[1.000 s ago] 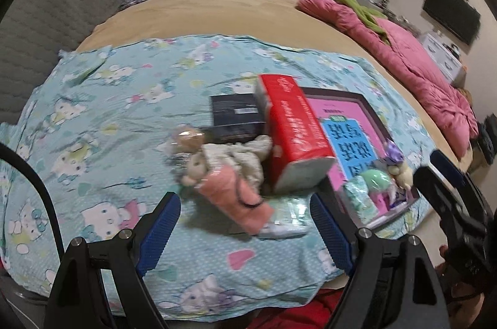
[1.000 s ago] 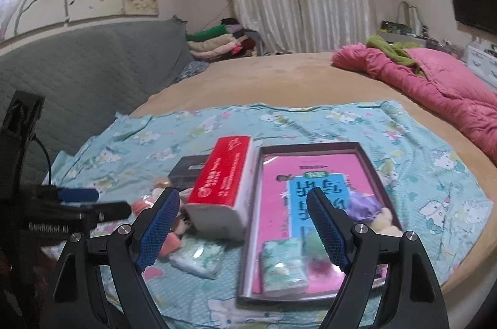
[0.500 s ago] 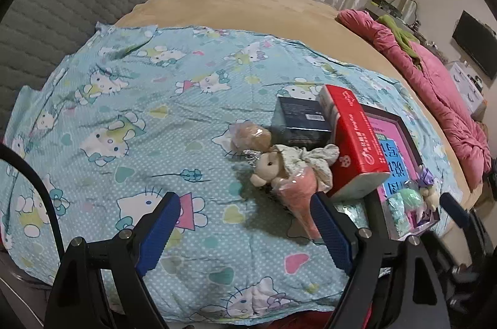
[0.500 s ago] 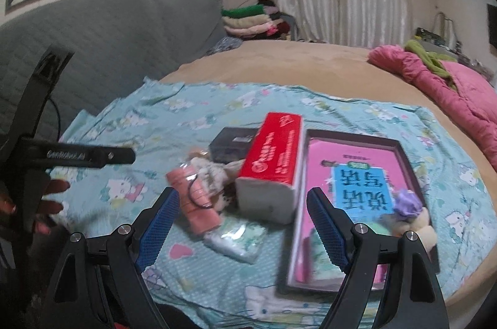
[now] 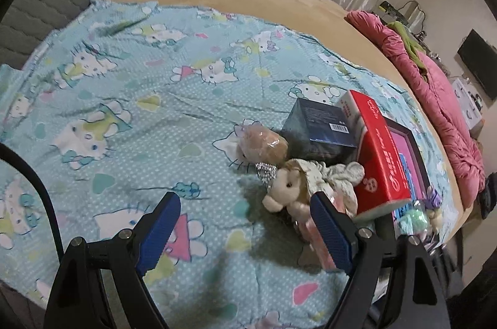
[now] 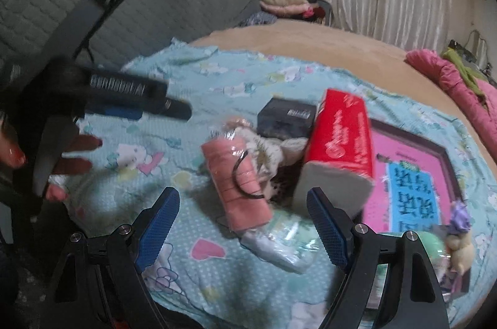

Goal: Organize soft objects
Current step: 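Grasp the bagged peach ball with the left gripper while the right gripper grasps the pink wrapped roll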

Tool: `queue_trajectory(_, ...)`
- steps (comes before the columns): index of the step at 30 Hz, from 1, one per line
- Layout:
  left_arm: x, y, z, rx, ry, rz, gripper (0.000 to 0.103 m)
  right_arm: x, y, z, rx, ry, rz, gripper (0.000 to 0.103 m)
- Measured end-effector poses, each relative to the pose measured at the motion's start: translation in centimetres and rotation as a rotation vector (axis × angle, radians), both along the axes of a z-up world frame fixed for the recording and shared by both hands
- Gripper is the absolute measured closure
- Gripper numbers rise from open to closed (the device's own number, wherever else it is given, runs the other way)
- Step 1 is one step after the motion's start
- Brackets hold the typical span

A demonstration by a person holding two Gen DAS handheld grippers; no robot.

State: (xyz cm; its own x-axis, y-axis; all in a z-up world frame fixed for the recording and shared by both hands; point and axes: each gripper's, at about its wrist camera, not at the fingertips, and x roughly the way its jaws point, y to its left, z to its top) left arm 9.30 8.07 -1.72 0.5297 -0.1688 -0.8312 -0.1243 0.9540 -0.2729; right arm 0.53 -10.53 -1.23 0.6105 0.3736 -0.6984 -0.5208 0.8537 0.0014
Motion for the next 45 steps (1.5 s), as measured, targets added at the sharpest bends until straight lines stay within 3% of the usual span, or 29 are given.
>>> queue_trajectory(13, 6.9, 0.5, -4.3, -0.111, 0.075, 0.027, 0.018, 2.9, 1.3, -4.0, -0.068, 0.030, -0.005, 0.018)
queue_trajectory(26, 10.1, -0.3, -7.3, -0.179, 0.154, 0.026, 0.018, 5.3, 2.6, -6.0, -0.123, 0.028, 0.021, 0.018)
queue_trajectory(28, 10.3, -0.3, -7.7, -0.187, 0.159, 0.028, 0.020, 5.3, 2.9, -6.1, -0.131, 0.022, 0.035, 0.023)
queue_trajectory(33, 10.7, -0.2, -8.0, -0.217, 0.158, 0.032, 0.030, 5.5, 3.1, -6.3, -0.127, 0.019, 0.054, 0.054)
queue_trajectory(39, 10.8, -0.5, -8.2, -0.258, 0.159, 0.018, 0.050, 5.1, 2.8, -5.8, -0.101, 0.013, 0.067, 0.059)
queue_trajectory(45, 10.3, -0.6, -7.6, -0.252, 0.126, 0.011, 0.054, 4.5, 1.8, -4.6, -0.056, 0.008, 0.068, 0.060)
